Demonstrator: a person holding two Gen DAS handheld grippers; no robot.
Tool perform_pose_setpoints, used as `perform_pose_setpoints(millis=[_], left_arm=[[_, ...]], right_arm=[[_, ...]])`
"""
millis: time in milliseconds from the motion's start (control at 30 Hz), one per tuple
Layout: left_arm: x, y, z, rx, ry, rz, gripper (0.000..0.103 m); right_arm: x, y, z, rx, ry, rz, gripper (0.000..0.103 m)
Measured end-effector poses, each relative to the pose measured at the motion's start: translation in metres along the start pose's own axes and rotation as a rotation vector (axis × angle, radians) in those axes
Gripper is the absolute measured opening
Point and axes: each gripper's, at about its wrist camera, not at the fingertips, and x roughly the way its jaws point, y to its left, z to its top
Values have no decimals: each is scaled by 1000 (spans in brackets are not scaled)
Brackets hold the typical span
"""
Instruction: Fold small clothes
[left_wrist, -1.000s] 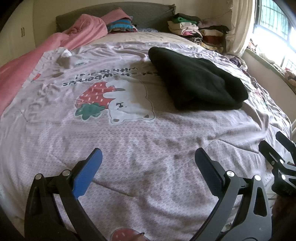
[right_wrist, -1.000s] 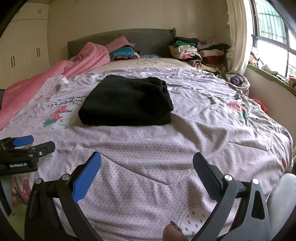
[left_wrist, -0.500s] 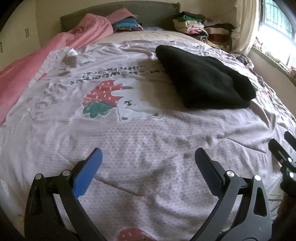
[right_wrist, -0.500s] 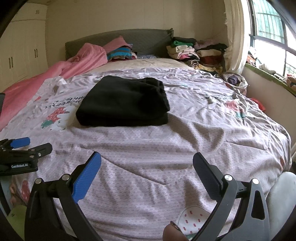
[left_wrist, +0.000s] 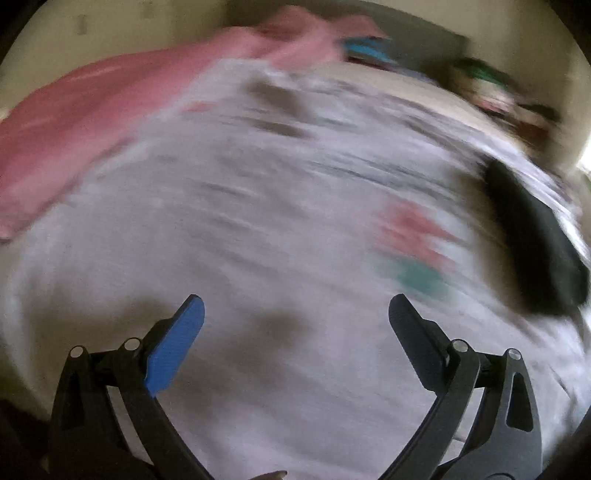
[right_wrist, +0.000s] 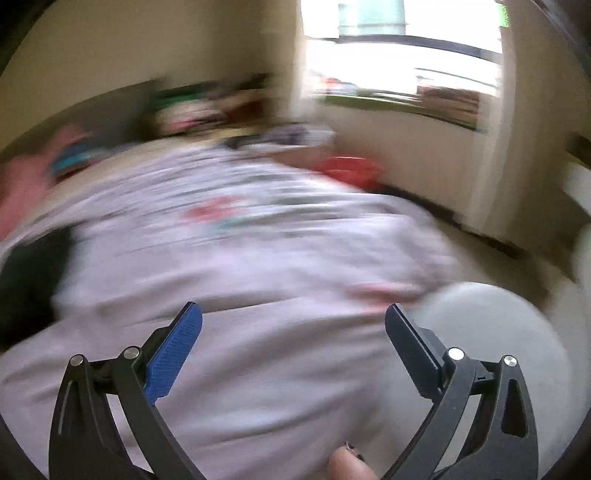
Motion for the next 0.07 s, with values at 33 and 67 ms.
perform_pose_setpoints(millis=[33,67], left_arm=[[7,28,11,-34,-3,59,94],[12,47,19,-59,-2,98,94]], right_arm=[[14,-38,3,44,-14,-113,99],[25,-64,5,61,-2,-195,99]])
